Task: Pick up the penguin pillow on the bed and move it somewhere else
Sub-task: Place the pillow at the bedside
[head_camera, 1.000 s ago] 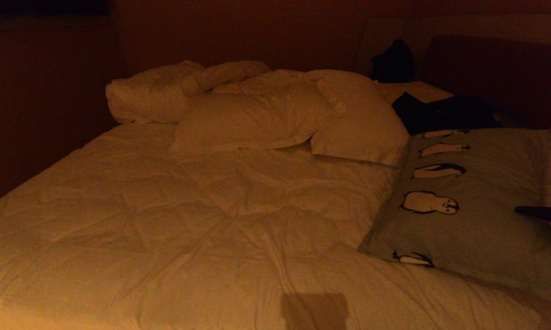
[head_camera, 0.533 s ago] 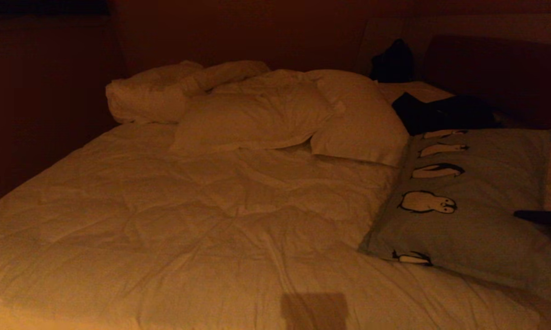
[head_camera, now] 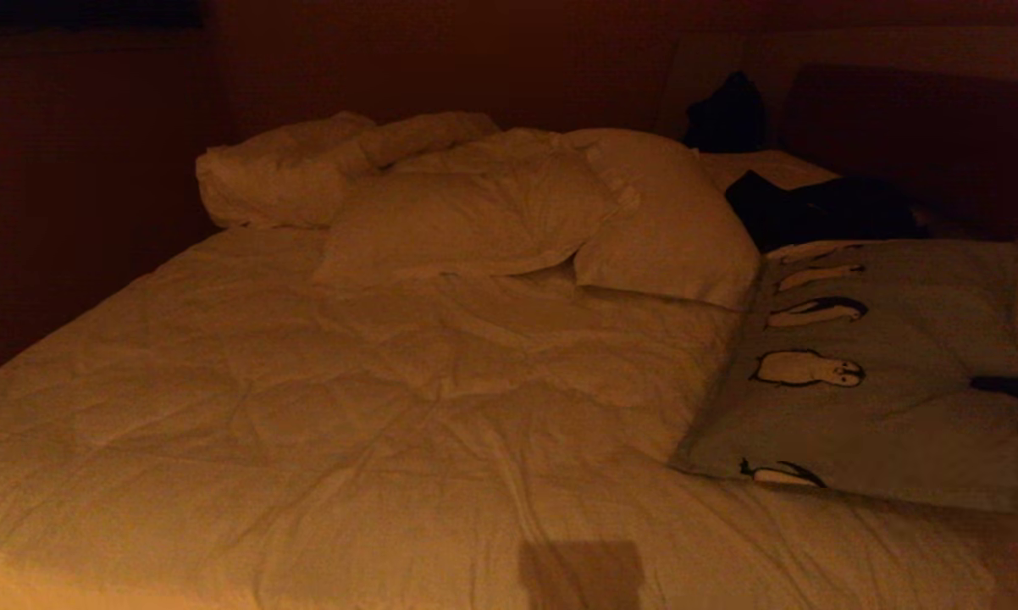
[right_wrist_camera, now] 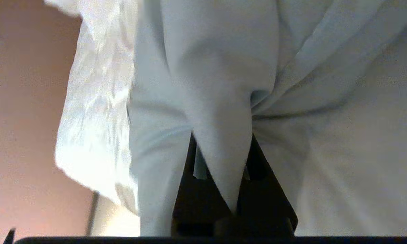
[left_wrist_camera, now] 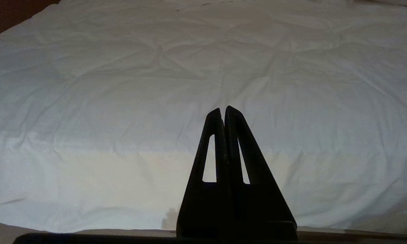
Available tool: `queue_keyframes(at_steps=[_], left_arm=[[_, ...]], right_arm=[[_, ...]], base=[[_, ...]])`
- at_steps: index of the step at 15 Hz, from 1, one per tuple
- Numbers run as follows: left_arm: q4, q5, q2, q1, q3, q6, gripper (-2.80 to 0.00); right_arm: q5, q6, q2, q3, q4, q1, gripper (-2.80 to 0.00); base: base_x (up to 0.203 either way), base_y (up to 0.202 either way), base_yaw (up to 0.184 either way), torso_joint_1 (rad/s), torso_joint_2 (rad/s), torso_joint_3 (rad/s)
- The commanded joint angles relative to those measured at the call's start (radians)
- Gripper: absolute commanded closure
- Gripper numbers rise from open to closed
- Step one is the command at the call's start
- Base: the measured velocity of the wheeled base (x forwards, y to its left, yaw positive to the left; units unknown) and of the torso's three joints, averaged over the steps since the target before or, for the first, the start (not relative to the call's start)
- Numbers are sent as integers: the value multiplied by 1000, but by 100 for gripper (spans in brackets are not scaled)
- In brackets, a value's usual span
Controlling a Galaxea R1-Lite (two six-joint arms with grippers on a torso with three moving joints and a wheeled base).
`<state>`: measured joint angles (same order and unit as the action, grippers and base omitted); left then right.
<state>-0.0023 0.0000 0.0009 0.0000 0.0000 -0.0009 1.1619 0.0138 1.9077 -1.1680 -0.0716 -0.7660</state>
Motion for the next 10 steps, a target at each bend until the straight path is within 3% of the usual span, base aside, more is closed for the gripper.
queue_keyframes(at_steps=[1,4,10], left_arm=[[-1,0,1,0,3,-1,0],[-1,0,1,2,3,-1,0],[-1,0,1,0,3,-1,0]], right_arm=[[-16,226,-24,-92,4,-20,0],[-129,437,-24,-230,6,-23,0],[-194,615,4,-483,-1,-36,0]], base=[[0,0,0,0,0,0],[0,0,0,0,0,0],[0,0,0,0,0,0]])
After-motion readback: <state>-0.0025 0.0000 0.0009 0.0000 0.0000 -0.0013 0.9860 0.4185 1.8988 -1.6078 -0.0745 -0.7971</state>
